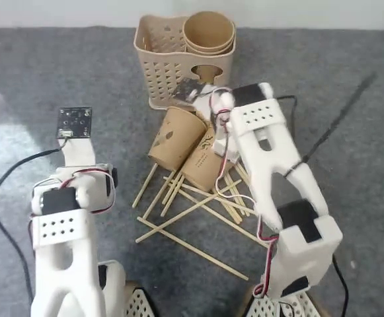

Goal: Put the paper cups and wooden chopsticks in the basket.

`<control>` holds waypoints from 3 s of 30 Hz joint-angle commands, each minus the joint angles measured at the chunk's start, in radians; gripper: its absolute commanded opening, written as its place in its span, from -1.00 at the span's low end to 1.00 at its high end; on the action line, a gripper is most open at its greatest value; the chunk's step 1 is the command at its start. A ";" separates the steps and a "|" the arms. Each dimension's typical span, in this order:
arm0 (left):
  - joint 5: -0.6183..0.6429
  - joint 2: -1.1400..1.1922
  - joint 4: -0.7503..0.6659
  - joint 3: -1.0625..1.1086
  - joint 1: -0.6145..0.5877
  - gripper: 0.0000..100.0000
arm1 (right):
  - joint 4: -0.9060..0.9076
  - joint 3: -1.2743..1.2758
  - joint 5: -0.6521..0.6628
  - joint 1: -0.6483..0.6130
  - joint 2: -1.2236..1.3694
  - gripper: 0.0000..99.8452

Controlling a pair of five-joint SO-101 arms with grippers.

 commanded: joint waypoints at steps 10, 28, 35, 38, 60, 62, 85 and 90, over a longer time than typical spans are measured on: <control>-0.034 0.041 -0.041 -0.064 0.011 -0.68 | -0.110 -0.005 0.127 -0.021 0.093 -0.61; -0.034 0.035 -0.071 -0.038 0.011 -0.68 | 0.019 -0.003 0.095 -0.067 -0.176 -0.98; -0.034 0.035 -0.071 -0.038 0.009 -0.68 | 0.101 -0.003 0.095 -0.090 -0.341 -0.98; -0.034 0.038 -0.071 -0.038 0.009 -0.68 | 0.137 -0.002 0.094 -0.090 -0.367 -0.98; -0.029 0.041 -0.084 -0.036 0.005 -0.68 | -0.269 -0.025 0.167 -0.082 -0.680 -0.98; -0.029 0.041 -0.084 -0.035 0.005 -0.68 | -0.352 -0.025 0.169 -0.081 -0.699 -0.98; -0.029 0.037 -0.106 -0.008 0.006 -0.68 | -1.141 0.066 0.103 0.110 -0.414 -0.98; -0.023 0.040 -0.109 -0.016 0.002 -0.68 | -0.808 0.077 -0.068 0.114 -0.567 -0.95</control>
